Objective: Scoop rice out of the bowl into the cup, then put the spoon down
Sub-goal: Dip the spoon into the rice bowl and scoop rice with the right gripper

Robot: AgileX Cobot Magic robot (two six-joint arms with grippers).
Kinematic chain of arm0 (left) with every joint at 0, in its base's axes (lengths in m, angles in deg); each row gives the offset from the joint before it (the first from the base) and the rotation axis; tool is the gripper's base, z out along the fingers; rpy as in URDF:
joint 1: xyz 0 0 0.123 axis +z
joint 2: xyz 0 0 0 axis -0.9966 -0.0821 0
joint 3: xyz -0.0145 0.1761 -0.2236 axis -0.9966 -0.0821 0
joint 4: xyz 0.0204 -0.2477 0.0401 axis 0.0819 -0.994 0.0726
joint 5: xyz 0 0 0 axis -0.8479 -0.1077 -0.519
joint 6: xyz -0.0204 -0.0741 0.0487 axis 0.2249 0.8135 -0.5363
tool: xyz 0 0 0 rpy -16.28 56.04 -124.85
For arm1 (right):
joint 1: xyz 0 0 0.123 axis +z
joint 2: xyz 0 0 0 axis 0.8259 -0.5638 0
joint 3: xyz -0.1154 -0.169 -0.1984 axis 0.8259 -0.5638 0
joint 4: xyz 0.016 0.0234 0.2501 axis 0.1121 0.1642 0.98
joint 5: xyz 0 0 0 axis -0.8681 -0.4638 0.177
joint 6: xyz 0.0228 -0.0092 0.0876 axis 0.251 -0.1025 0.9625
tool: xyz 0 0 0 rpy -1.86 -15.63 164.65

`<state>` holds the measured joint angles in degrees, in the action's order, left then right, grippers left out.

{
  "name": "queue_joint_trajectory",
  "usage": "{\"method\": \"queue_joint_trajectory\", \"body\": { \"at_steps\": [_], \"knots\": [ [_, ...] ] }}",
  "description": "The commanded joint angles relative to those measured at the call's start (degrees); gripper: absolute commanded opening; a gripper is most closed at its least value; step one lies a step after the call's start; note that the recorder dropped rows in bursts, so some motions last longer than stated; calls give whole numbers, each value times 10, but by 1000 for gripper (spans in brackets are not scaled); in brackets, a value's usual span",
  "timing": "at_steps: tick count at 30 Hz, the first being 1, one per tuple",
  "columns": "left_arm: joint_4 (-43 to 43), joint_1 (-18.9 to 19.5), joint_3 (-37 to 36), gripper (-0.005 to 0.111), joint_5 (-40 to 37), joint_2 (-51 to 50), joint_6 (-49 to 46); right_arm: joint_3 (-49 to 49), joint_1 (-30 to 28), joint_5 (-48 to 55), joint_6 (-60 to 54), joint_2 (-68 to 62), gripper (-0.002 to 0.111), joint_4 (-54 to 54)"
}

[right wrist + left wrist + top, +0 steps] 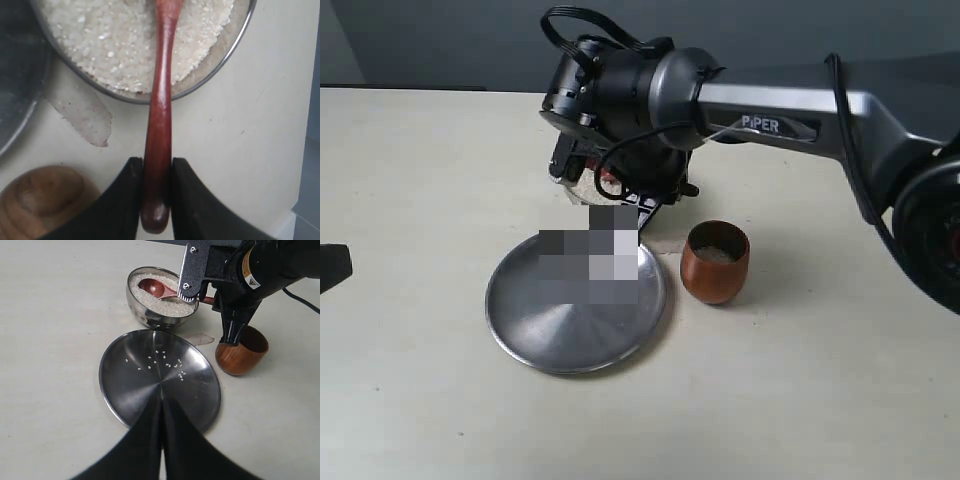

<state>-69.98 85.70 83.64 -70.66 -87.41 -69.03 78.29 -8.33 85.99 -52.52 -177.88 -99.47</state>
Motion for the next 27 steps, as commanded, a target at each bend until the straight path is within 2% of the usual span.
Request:
{"method": "queue_joint_trajectory", "body": {
  "at_steps": [1, 9, 16, 23, 27],
  "knots": [
    [-3, 1, 3, 0, 1, -2, 0, 14, 1, 13, -1, 3, -1, 18],
    [-3, 1, 3, 0, 0, -2, 0, 38, 0, 13, -1, 3, -1, 82],
    [-3, 1, 3, 0, -1, -2, 0, 38, -1, 13, 13, 3, -1, 56],
    [-3, 1, 3, 0, -1, -2, 0, 38, -47, 13, 24, 4, -1, 142],
    [-3, 1, 3, 0, -1, -2, 0, 38, -50, 13, 33, 6, -1, 132]
  ]
}}
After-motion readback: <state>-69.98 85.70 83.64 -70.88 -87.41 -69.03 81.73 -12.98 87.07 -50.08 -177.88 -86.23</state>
